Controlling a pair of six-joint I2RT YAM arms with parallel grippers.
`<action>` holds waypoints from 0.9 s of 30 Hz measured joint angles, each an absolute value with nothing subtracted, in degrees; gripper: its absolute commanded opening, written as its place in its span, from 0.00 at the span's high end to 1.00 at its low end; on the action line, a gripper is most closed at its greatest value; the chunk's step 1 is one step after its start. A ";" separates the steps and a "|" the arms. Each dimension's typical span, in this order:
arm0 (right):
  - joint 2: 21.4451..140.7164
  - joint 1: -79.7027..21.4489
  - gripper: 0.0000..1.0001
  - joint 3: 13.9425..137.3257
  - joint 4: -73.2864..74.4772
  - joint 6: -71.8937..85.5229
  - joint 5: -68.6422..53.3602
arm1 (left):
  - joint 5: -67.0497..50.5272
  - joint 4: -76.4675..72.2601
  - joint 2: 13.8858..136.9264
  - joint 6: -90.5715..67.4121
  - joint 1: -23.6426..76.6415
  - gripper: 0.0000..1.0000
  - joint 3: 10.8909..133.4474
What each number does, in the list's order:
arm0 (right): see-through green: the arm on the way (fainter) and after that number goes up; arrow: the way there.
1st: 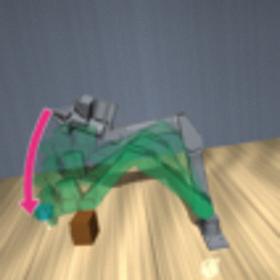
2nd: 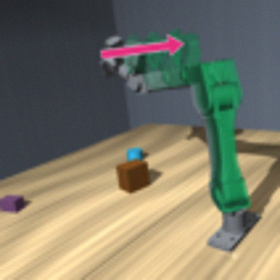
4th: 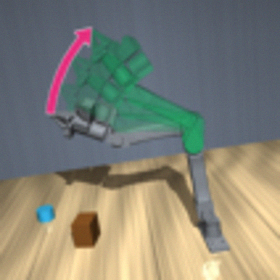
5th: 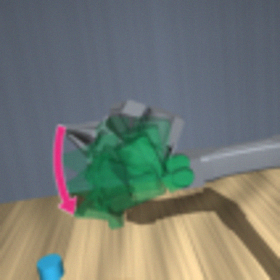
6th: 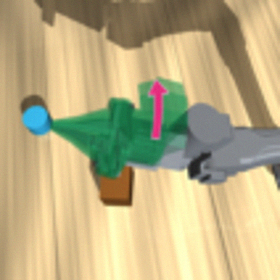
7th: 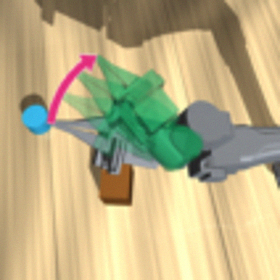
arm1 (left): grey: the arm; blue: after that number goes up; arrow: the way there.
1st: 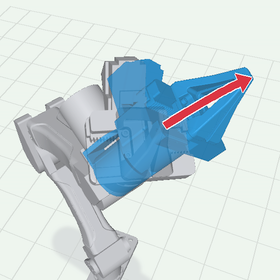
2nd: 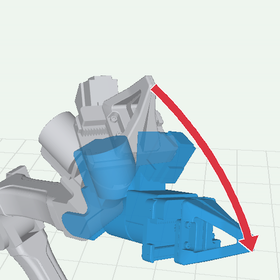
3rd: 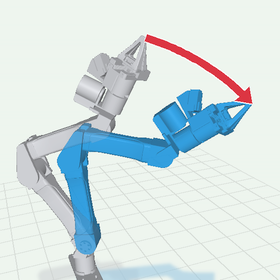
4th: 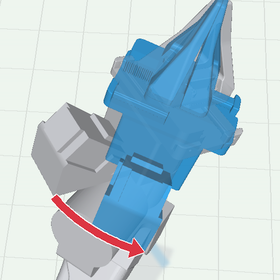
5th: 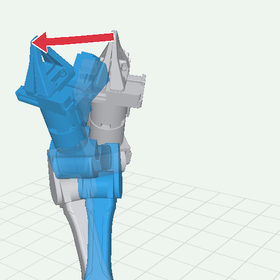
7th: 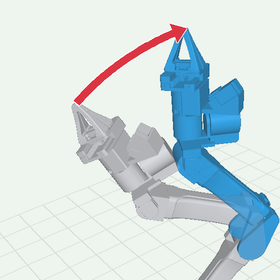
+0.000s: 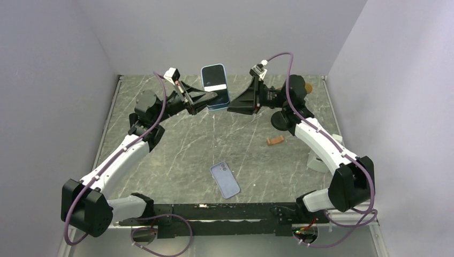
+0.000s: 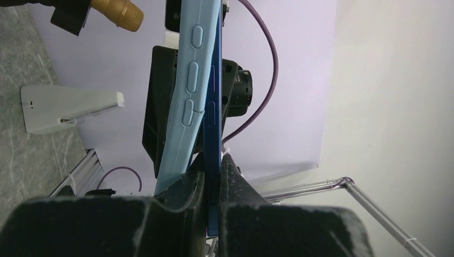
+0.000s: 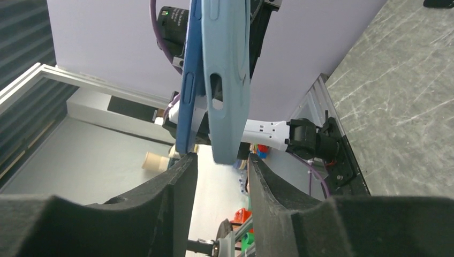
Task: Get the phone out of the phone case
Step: Remove the phone case from the phone.
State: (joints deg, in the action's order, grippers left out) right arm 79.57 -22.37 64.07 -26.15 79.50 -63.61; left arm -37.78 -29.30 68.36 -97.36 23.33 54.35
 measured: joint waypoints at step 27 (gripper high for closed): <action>97.82 -16.69 1.00 103.96 33.67 35.57 -38.24 | -34.28 6.50 61.91 -74.67 26.57 1.00 58.11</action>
